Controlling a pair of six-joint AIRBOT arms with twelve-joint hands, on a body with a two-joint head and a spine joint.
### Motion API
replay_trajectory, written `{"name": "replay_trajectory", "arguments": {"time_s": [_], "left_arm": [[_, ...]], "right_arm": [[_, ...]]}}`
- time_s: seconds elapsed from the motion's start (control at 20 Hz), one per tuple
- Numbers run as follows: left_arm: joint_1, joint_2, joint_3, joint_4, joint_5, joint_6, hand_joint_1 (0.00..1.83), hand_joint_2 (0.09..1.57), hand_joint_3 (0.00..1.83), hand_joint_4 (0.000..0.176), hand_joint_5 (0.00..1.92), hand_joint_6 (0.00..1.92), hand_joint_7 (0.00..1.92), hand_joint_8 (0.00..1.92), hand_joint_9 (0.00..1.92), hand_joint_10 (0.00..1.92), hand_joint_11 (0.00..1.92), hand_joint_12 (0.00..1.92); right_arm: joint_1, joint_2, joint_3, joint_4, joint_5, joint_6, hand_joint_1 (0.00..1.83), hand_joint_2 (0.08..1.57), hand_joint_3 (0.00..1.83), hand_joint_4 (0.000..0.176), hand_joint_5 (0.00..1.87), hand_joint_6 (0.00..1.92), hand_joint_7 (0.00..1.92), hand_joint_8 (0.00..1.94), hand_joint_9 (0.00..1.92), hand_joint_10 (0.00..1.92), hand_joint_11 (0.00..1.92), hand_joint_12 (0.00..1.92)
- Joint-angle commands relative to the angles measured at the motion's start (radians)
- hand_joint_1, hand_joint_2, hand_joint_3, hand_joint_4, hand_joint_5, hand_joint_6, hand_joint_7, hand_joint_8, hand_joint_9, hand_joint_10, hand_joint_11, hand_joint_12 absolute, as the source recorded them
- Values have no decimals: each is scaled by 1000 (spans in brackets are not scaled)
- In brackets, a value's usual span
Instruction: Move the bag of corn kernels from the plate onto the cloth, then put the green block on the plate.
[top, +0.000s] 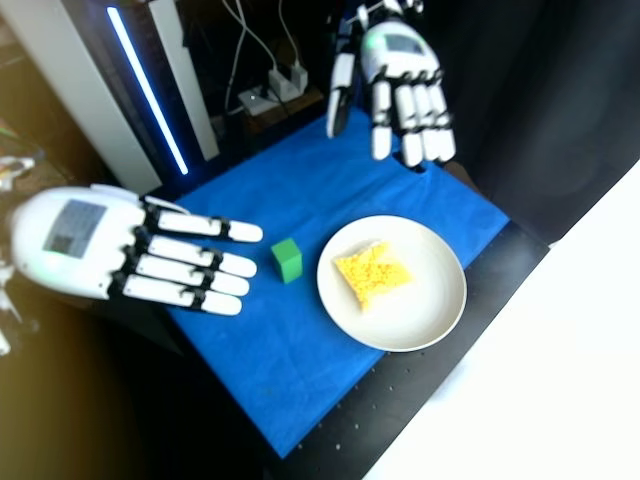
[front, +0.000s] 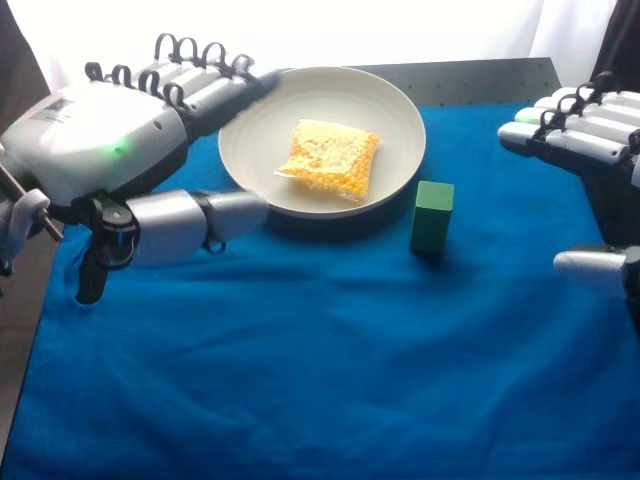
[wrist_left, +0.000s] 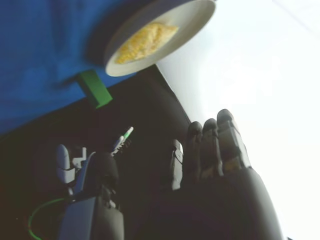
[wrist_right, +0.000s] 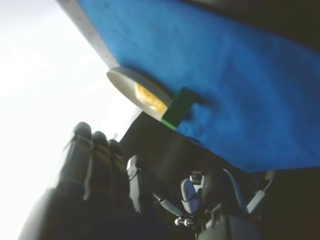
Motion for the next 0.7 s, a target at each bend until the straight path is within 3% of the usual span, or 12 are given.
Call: {"name": "replay_trajectory", "arguments": {"time_s": [0.0,0.05,0.2,0.3,0.35,0.4,0.45,0.5,0.55,0.6,0.65], "left_arm": [[-14,-4,-4,9,-122,1,93,1393,22,16,0,0,0,0,0,0,0,0],[-14,-4,-3,9,-124,1,110,1397,16,19,0,0,0,0,0,0,0,0],[-27,-20,16,3,-117,1,227,1401,5,4,0,0,0,0,0,0,0,0],[-87,-52,62,4,-47,1,281,1388,0,3,0,0,0,0,0,0,0,0],[-122,-72,88,7,1,1,383,1371,0,12,0,0,0,0,0,0,0,0],[-182,-120,143,14,96,1,545,1350,0,6,0,0,0,0,0,0,0,0],[-221,-159,183,17,162,1,599,1344,0,23,0,0,0,0,0,0,0,0],[-236,-189,213,21,202,1,608,1350,0,19,19,8,0,0,0,0,0,0],[-257,-228,252,26,253,1,525,1372,0,50,13,5,12,4,0,0,21,13],[-280,-281,310,6,305,6,610,1335,24,68,48,3,30,10,26,3,1,248],[-283,-302,336,-15,322,10,610,1335,24,68,48,3,30,10,26,3,1,248]], "right_arm": [[13,-1,-2,20,115,1,266,1248,42,0,0,0,0,0,0,0,0,0],[13,-1,-3,19,116,1,301,1247,33,0,0,0,0,0,0,0,0,0],[13,-5,-2,15,115,1,369,1254,24,0,0,0,0,0,0,0,0,0],[13,-5,-2,13,116,1,257,1253,20,0,0,0,0,0,0,0,0,0],[13,-5,-1,12,116,1,232,1253,18,0,0,0,0,0,0,0,0,0],[13,-5,-1,11,116,1,229,1247,14,0,0,0,0,0,0,0,0,0],[13,-5,1,6,115,1,288,1248,12,0,0,0,0,0,0,0,0,0],[13,-5,1,0,115,1,319,1249,11,0,0,0,0,0,0,0,0,0],[13,-5,1,-4,114,1,300,1262,16,0,0,0,0,0,0,0,0,0],[13,-5,1,-5,114,1,247,1266,14,0,0,0,0,0,0,0,0,0],[13,-5,1,-6,114,1,247,1266,14,0,0,0,0,0,0,0,0,0]]}}
